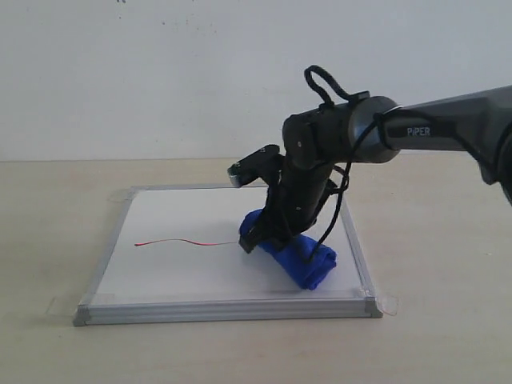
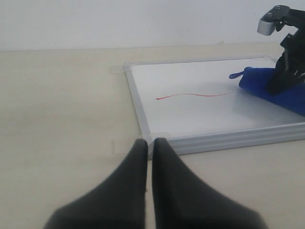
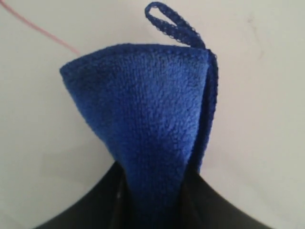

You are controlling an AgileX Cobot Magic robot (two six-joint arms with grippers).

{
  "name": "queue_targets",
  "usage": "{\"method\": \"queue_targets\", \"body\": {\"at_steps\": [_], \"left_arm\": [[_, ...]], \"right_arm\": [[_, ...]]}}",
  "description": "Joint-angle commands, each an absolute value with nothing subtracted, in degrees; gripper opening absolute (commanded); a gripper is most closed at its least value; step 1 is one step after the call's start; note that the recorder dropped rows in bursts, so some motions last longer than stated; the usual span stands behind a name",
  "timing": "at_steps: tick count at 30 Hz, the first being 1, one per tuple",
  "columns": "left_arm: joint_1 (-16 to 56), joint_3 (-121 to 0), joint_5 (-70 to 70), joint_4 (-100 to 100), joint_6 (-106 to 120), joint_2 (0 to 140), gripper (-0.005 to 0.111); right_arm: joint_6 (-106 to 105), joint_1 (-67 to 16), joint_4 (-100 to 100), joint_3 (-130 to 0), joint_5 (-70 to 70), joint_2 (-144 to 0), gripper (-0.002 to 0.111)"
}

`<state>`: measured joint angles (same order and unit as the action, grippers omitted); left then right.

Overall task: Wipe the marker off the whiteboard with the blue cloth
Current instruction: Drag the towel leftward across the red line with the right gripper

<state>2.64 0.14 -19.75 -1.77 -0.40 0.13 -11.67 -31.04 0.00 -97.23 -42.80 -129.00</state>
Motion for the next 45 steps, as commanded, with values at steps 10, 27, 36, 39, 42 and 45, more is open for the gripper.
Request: {"method": "queue_targets", "body": {"at_steps": [10, 27, 36, 39, 42, 45], "left_arm": [[2.42, 0.00, -19.38, -2.34, -0.33, 0.00, 0.004], [2.42, 0.00, -19.38, -2.34, -0.33, 0.00, 0.004], [2.42, 0.00, -19.38, -2.34, -0.33, 0.00, 0.004], [2.42, 0.00, -19.38, -2.34, -0.33, 0.00, 0.004], [2.42, 0.00, -19.38, -2.34, -0.33, 0.00, 0.004], [2.42, 0.00, -19.38, -2.34, -0.33, 0.00, 0.004]], "right_arm": [[1.92, -27.95, -23.60, -97.29, -41.35, -131.32, 0.000], [-28.93, -32.47, 16.48, -98.38, -39.83, -131.87, 0.000], [-2.42, -27.97, -11.91, -98.94, -34.02, -132.58, 0.000], [-1.66, -28.63, -11.49, -99.04, -33.17, -132.58, 0.000], [-4.33, -30.84, -7.28, -99.04, -33.17, -132.70, 0.000], [-13.36, -33.73, 2.16, -99.50, -33.98, -132.70, 0.000]]}}
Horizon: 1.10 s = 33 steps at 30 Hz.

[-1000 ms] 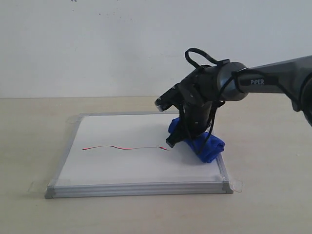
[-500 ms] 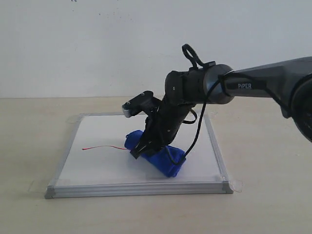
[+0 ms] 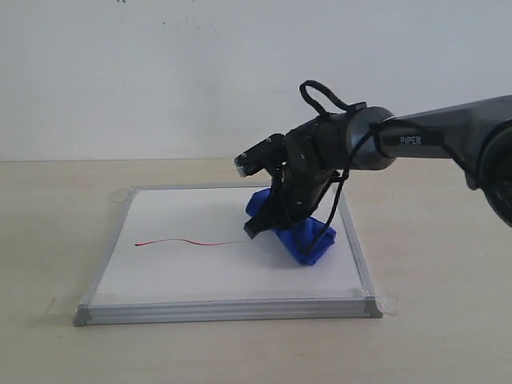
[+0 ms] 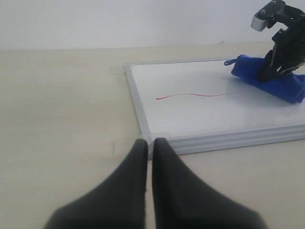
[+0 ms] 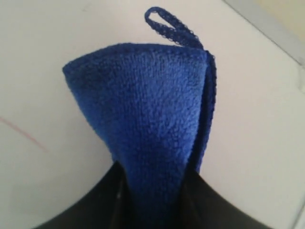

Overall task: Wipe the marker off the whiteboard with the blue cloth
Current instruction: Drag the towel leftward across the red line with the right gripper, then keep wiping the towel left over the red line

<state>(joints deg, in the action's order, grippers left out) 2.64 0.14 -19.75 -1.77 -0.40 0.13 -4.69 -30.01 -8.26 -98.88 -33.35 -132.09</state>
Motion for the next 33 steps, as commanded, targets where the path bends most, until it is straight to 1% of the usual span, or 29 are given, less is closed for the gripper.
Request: {"method": "queue_targets", "body": {"at_steps": [1, 4, 7, 10, 13, 16, 18, 21, 27, 30, 33], "left_arm": [[2.42, 0.00, -19.38, -2.34, -0.33, 0.00, 0.004], [2.42, 0.00, -19.38, -2.34, -0.33, 0.00, 0.004], [2.42, 0.00, -19.38, -2.34, -0.33, 0.00, 0.004], [2.42, 0.00, -19.38, -2.34, -0.33, 0.00, 0.004], [2.42, 0.00, -19.38, -2.34, -0.33, 0.00, 0.004], [2.42, 0.00, -19.38, -2.34, -0.33, 0.00, 0.004], [2.42, 0.00, -19.38, -2.34, -0.33, 0.00, 0.004], [2.42, 0.00, -19.38, -2.34, -0.33, 0.00, 0.004], [2.42, 0.00, -19.38, -2.34, -0.33, 0.00, 0.004], [2.42, 0.00, -19.38, -2.34, -0.33, 0.00, 0.004], [2.42, 0.00, -19.38, -2.34, -0.33, 0.00, 0.004]], "right_arm": [[-16.26, -34.56, 6.03, -100.09, -34.67, -132.70, 0.000], [-23.26, -37.47, 13.70, -101.99, -36.46, -132.70, 0.000], [-25.01, -38.24, 9.60, -102.95, -36.37, -132.70, 0.000], [-17.23, -36.21, 0.46, -102.95, -35.71, -132.86, 0.000], [-9.22, -32.29, -5.99, -102.95, -36.21, -133.83, 0.000], [-4.02, -29.08, -8.27, -102.95, -36.57, -134.48, 0.000], [-3.34, -28.53, -7.71, -102.95, -36.67, -134.60, 0.000], [-4.84, -29.76, -4.83, -102.95, -36.81, -134.60, 0.000], [-20.58, -35.72, 8.78, -103.07, -37.98, -134.60, 0.000], [-24.74, -37.31, 8.91, -104.17, -40.55, -134.60, 0.000], [-21.69, -35.84, 6.38, -104.78, -39.86, -134.60, 0.000]]}}
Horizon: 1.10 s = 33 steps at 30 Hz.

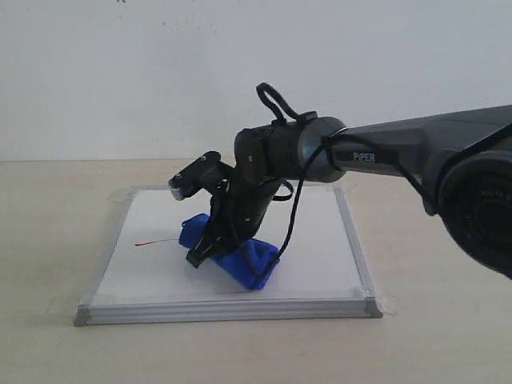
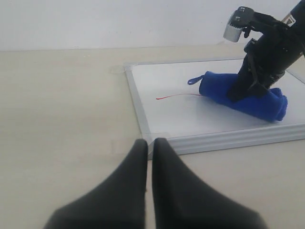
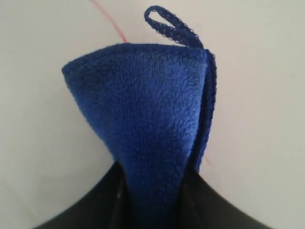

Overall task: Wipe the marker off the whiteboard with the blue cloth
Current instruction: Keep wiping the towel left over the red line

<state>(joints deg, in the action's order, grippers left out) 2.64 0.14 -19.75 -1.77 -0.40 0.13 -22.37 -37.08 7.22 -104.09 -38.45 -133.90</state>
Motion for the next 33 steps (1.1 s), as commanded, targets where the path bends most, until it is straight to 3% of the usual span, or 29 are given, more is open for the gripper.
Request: {"method": "queue_targets", "body": {"at_steps": [1, 9, 20, 27, 33], "left_arm": [[2.42, 0.00, -19.38, -2.34, -0.33, 0.00, 0.004], [2.42, 0.00, -19.38, -2.34, -0.33, 0.00, 0.004], [2.42, 0.00, -19.38, -2.34, -0.33, 0.00, 0.004], [2.42, 0.00, -19.38, -2.34, -0.33, 0.00, 0.004], [2.42, 0.00, -19.38, -2.34, -0.33, 0.00, 0.004]], "right_arm": [[-19.69, -35.13, 4.39, -104.78, -39.40, -134.60, 0.000], [-3.11, -28.58, -9.80, -104.78, -40.12, -135.86, 0.000], [-19.50, -40.45, 5.61, -104.78, -37.01, -136.01, 0.000], [-11.48, -30.43, -1.24, -106.47, -36.18, -136.66, 0.000], [-9.15, -28.95, 0.00, -108.06, -34.85, -136.66, 0.000]]}}
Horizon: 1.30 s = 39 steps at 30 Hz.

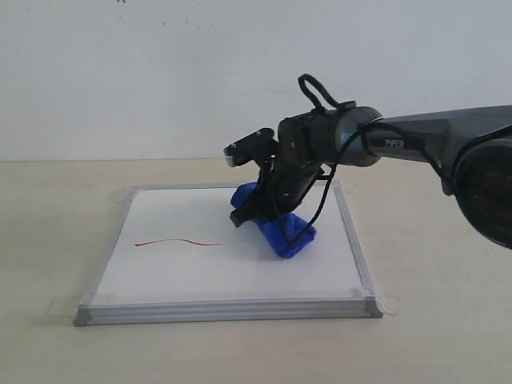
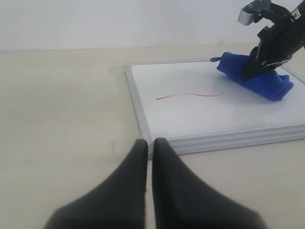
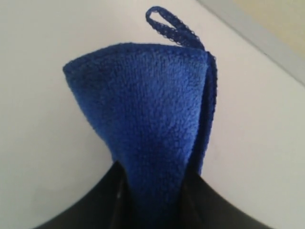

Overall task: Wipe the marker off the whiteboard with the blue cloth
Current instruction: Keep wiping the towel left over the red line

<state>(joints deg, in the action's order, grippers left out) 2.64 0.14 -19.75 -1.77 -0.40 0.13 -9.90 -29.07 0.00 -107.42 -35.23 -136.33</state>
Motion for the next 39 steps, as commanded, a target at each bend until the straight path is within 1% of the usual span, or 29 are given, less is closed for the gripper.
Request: {"method": "queue_targets", "body": {"at_steps": [1, 7, 9, 15, 20, 23, 26, 32, 39], "left_arm": [[2.42, 0.00, -19.38, -2.34, -0.33, 0.00, 0.004], [2.42, 0.00, -19.38, -2.34, -0.33, 0.00, 0.004], [2.42, 0.00, -19.38, -2.34, -0.33, 0.00, 0.004], [2.42, 0.00, -19.38, -2.34, -0.33, 0.00, 0.004], [2.42, 0.00, -19.38, -2.34, -0.33, 0.00, 0.004], [2.42, 0.00, -19.38, -2.34, -0.33, 0.00, 0.004], [2.42, 0.00, -19.38, -2.34, -0.33, 0.00, 0.004], [2.42, 0.00, -19.38, -2.34, -0.33, 0.00, 0.004], [2.42, 0.00, -19.38, -2.34, -0.33, 0.00, 0.004]], "right_arm": [[-9.64, -29.31, 0.92, -108.06, -34.41, -136.66, 0.000], [-11.62, -33.32, 4.49, -108.16, -31.52, -137.28, 0.000], [-14.41, -34.04, 8.21, -108.81, -32.60, -138.27, 0.000], [-14.21, -34.16, 9.69, -120.72, -47.56, -141.29, 0.000], [-10.41, -33.65, 7.84, -130.69, -55.16, -143.45, 0.000], [-9.39, -32.96, 7.22, -134.26, -59.30, -145.33, 0.000], [-9.39, -32.59, 7.07, -135.38, -60.36, -147.02, 0.000], [-9.52, -32.59, 6.85, -135.38, -57.62, -149.09, 0.000], [-11.77, -33.74, 13.81, -135.38, -58.84, -151.00, 0.000]]}}
